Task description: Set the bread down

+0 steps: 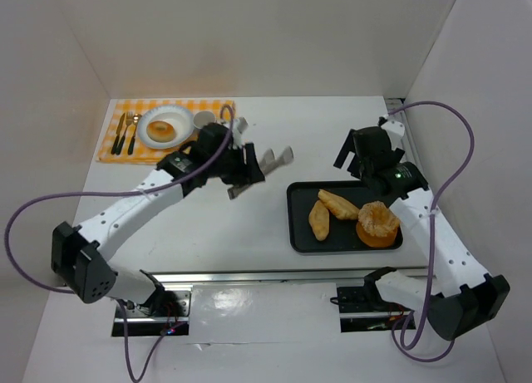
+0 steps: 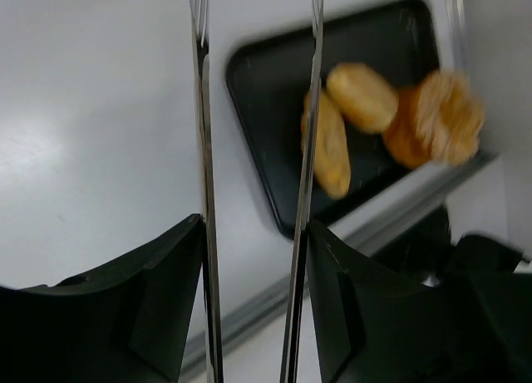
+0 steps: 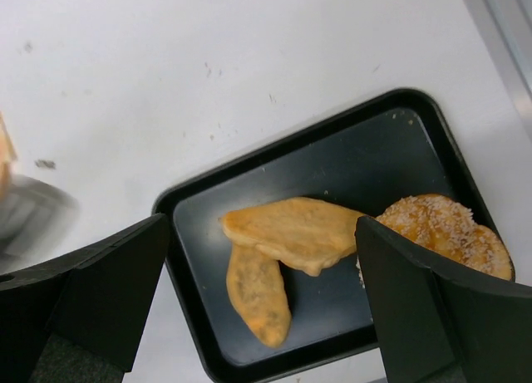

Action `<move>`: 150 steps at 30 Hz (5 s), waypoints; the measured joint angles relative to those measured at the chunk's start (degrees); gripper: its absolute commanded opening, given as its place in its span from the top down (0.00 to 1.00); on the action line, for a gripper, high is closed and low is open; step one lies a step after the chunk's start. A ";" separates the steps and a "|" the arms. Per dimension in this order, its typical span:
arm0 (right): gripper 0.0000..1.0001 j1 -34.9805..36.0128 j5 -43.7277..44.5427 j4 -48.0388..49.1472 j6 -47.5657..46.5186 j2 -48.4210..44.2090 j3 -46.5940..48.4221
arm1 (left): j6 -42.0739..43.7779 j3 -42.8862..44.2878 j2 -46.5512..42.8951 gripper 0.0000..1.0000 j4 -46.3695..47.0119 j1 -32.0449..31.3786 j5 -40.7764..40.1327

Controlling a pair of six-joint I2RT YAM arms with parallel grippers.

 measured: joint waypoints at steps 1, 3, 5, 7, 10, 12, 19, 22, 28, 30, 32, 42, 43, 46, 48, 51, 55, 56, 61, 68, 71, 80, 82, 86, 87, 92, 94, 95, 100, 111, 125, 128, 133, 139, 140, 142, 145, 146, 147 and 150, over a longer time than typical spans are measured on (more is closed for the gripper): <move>0.00 -0.11 0.42 -0.28 0.02 -0.57 0.70 | -1.46 -3.10 1.31 0.38 0.20 -2.95 1.25; 0.00 -0.42 1.20 -1.07 -0.07 -1.88 2.51 | -3.93 -5.68 3.85 0.36 1.29 -6.19 3.52; 0.00 -0.52 2.10 -1.55 -0.13 -3.41 4.44 | -6.01 -6.23 7.15 0.33 2.82 -8.68 5.31; 0.00 -0.52 2.73 -2.03 -0.15 -4.48 5.66 | -7.98 -5.16 10.43 0.33 4.57 -10.36 6.71; 0.00 -0.52 3.43 -2.69 -0.13 -5.81 6.49 | -9.99 -1.57 15.58 0.33 7.04 -12.00 7.91; 0.00 -0.57 3.69 -3.26 -0.15 -6.03 6.49 | -10.34 0.37 17.81 0.33 8.24 -12.66 8.26; 0.00 -1.07 3.80 -4.83 -0.15 -6.05 6.47 | -11.67 5.09 21.62 0.35 8.50 -13.53 8.96; 0.00 -1.07 3.78 -4.94 -0.15 -6.08 6.40 | -11.74 5.09 21.62 0.35 7.82 -13.55 9.09; 0.00 -1.07 3.78 -4.92 -0.15 -6.05 6.12 | -12.79 5.09 22.12 0.37 6.27 -14.01 10.34; 0.00 -1.07 3.78 -4.92 -0.13 -6.05 5.79 | -13.03 5.09 22.40 0.38 5.84 -14.34 10.67; 0.00 -1.07 3.74 -4.90 -0.15 -6.03 5.53 | -13.11 5.09 22.43 0.41 5.18 -14.53 10.93; 0.00 -1.07 3.58 -4.92 -0.13 -6.01 5.38 | -13.05 5.11 22.10 0.94 4.66 -14.36 11.28; 0.00 -1.07 3.58 -4.92 -0.15 -6.01 5.38 | -12.98 5.11 21.81 0.94 4.39 -14.23 11.30; 0.00 -1.07 3.58 -4.83 -0.15 -6.01 5.01 | -12.63 5.27 19.82 0.98 2.91 -12.72 11.34; 0.00 -1.07 3.56 -4.81 -0.15 -6.01 4.63 | -12.22 5.64 17.73 0.98 1.84 -10.32 11.41; 0.00 -1.07 3.50 -4.74 -0.13 -6.01 4.52 | -10.99 6.45 13.92 0.98 1.20 -5.18 11.63; 0.00 -1.07 3.26 -4.59 -0.13 -5.97 4.52 | -8.37 9.29 9.64 0.98 0.39 3.48 12.00; 0.00 -1.07 3.10 -4.57 -0.15 -5.95 4.52 | -7.72 10.43 8.96 0.98 0.20 6.43 12.35; 0.00 -1.07 2.67 -4.55 -0.37 -5.86 4.52 | -3.91 13.70 6.69 0.98 0.22 23.41 11.52; 0.00 -1.16 2.49 -4.52 -0.39 -4.74 4.52 | -2.58 13.94 7.13 1.00 1.29 43.95 9.66; 0.00 -1.49 2.43 -4.50 -0.39 -4.22 4.52 | -2.73 13.94 9.33 1.00 3.30 48.02 9.81; 0.00 -1.66 1.99 -4.31 -0.42 -2.08 4.52 | -2.71 17.35 24.46 1.00 5.22 53.62 16.06; 0.00 -1.66 1.97 -4.15 -0.42 -1.70 4.52 | -2.71 18.43 27.87 1.00 5.18 54.62 19.30; 0.00 -1.66 1.55 -4.09 -0.46 -1.25 4.52 | -2.71 19.28 32.70 1.00 5.16 56.30 23.19; 0.00 -1.66 1.51 -4.09 -0.50 -1.14 4.52 | -2.67 19.28 33.31 0.97 4.83 56.68 23.47; 0.00 -1.66 1.05 -3.98 -0.55 -0.87 4.52 | -2.27 20.11 33.64 0.53 2.91 57.92 23.15; 0.00 -1.66 0.72 -3.67 -0.55 -0.76 4.50 | -1.99 21.20 33.64 0.46 1.97 57.88 22.36; 0.00 -1.66 0.50 -3.58 -0.55 -0.68 4.50 | -1.90 22.03 33.64 0.38 1.27 57.81 21.88; 0.00 -1.66 -0.04 -2.27 -0.55 -0.35 4.13 | -0.68 23.32 32.98 0.31 0.28 57.55 19.21; 0.00 -1.66 -1.09 -1.51 -0.55 -0.35 3.50 | 1.75 23.30 21.68 0.35 -4.48 53.27 7.56; 0.00 -1.70 -0.02 -1.20 -1.44 -3.34 2.08 | 5.49 8.02 1.33 0.35 -3.69 7.91 7.52; 0.00 -1.70 1.18 -1.55 -1.77 -4.96 2.51 | 4.98 1.95 3.56 0.35 -3.13 1.05 10.27; 0.00 -2.03 2.56 -1.60 -2.29 -6.49 3.72 | 4.90 0.07 11.28 0.35 -0.79 -8.24 13.66; 0.00 -2.14 2.75 -2.03 -2.51 -7.08 3.78 | 4.98 -0.07 15.80 0.35 1.73 -11.23 16.17; 0.00 -2.14 2.78 -2.03 -2.51 -7.10 3.78 | 4.98 -0.07 16.48 0.35 1.81 -11.23 16.17; 0.00 -2.14 2.78 -2.05 -2.51 -7.19 3.78 | 4.98 -0.07 17.62 0.35 1.88 -11.37 16.00; 0.00 -2.14 2.75 -2.05 -2.54 -7.26 3.78 | 5.05 -0.07 18.71 0.35 1.81 -11.50 15.21; 0.00 -2.14 2.75 -2.05 -2.54 -7.26 3.78 | 5.07 -0.07 18.88 0.35 1.70 -11.61 14.93; 0.00 -2.14 2.73 -2.03 -2.54 -7.26 3.78 | 5.07 -0.07 18.93 0.35 1.60 -11.74 14.69; 0.00 -2.14 2.67 -2.03 -2.54 -7.26 3.78 | 5.07 0.00 18.93 0.33 1.62 -11.91 14.19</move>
